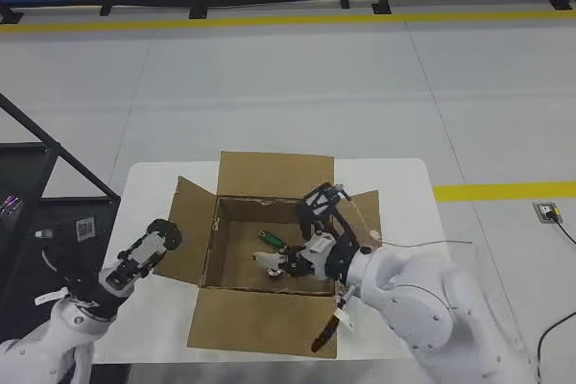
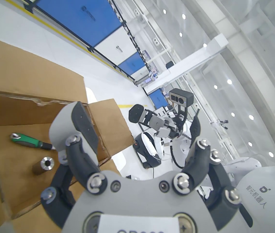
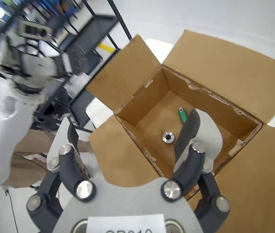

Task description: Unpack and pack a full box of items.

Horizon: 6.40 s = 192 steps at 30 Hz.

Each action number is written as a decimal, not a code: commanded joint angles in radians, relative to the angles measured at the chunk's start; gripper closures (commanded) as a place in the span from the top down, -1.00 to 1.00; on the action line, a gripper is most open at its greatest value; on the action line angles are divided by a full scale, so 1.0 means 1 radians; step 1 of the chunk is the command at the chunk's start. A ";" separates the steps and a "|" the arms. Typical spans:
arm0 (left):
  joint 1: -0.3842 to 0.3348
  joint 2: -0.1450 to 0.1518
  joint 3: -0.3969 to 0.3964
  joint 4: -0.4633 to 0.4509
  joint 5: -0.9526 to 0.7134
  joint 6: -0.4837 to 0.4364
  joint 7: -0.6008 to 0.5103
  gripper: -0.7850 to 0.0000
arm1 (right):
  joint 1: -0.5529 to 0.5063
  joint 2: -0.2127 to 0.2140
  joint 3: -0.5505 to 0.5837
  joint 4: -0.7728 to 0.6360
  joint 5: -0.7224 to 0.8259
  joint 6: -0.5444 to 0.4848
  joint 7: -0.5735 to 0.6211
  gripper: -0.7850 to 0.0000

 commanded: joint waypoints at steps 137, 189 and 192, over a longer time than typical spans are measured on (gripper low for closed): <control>0.117 0.030 -0.019 0.049 -0.057 0.006 0.091 1.00 | 0.140 -0.311 0.647 0.784 -0.896 0.145 0.520 -1.00; 0.117 0.030 -0.019 0.049 -0.057 0.006 0.091 1.00 | 0.381 -0.373 0.444 1.196 -0.785 0.310 0.332 -1.00; 0.117 0.030 -0.019 0.049 -0.057 0.006 0.091 1.00 | 0.353 -0.359 0.472 1.160 -0.806 0.314 0.347 -1.00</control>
